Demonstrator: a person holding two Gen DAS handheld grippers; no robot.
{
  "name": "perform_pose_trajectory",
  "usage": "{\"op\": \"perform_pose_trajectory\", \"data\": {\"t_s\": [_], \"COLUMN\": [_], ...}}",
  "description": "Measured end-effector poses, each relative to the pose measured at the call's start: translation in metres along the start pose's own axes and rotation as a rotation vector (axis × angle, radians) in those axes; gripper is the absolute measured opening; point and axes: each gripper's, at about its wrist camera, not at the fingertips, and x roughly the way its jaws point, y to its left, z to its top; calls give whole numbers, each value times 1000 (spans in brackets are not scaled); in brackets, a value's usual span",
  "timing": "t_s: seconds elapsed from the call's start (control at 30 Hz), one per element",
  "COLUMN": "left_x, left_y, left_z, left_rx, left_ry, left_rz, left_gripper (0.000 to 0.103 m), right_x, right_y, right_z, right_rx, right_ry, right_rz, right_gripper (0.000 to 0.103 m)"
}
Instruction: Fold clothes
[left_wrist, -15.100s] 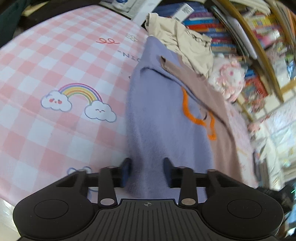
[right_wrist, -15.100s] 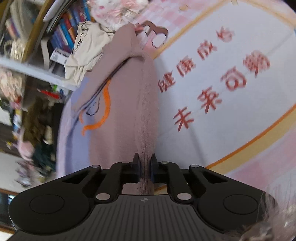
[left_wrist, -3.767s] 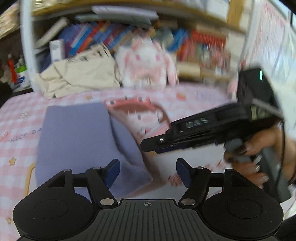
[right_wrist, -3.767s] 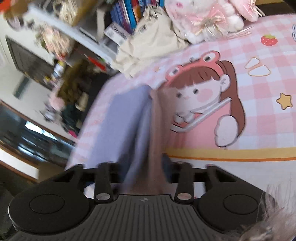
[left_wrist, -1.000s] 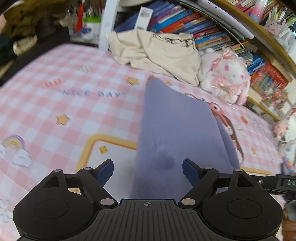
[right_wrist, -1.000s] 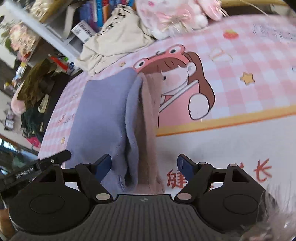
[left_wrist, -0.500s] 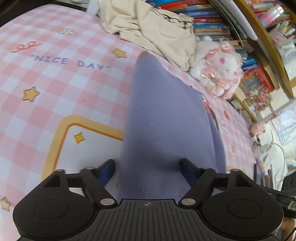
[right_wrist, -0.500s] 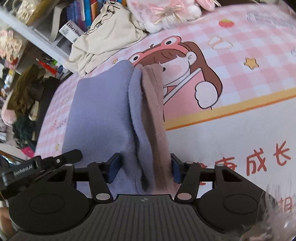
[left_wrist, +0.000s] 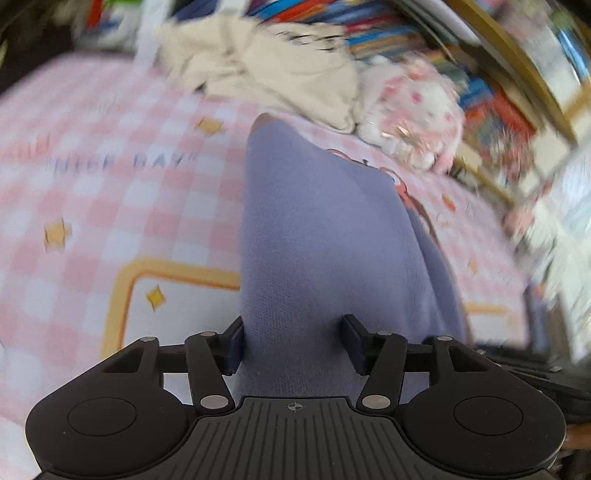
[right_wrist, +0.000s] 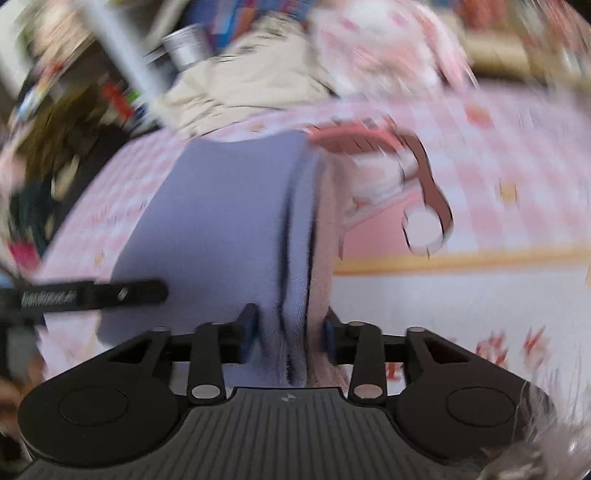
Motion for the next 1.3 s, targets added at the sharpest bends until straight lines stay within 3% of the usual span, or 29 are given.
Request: {"op": "perform_pose_trajectory", "data": {"t_s": [0.1,0.23,0.43,0.57,0.63,0.93,1.3], "left_x": [1,4,7,7,0,-16,-9], "left_y": [5,-1,-9,-18,-23,-26,-17], "left_z": [2,3,4,4,6,23,65], "left_rx": [-27,-8,20,61,89,138,197], "left_ry": [2,-11,-29,-52,-83,-178,-257], "left_rz": [-25,-18,-6,10,11,-9,12], "left_gripper": [62,68,57,47,46,46,44], "right_x": [7,11,13,1,-7,-16,12], "right_y": [-17,-21,-11,8,23,53,88], "right_z": [5,11,11,6,5,17,54], "right_rx": [112,133,67,-62,-157,-341,-543], "right_ry": [32,35,33,-51,-107,-225,-304], "right_rz": [56,106,118,75,42,10,-67], "right_gripper": [52,54,31,27,27,25,25]}}
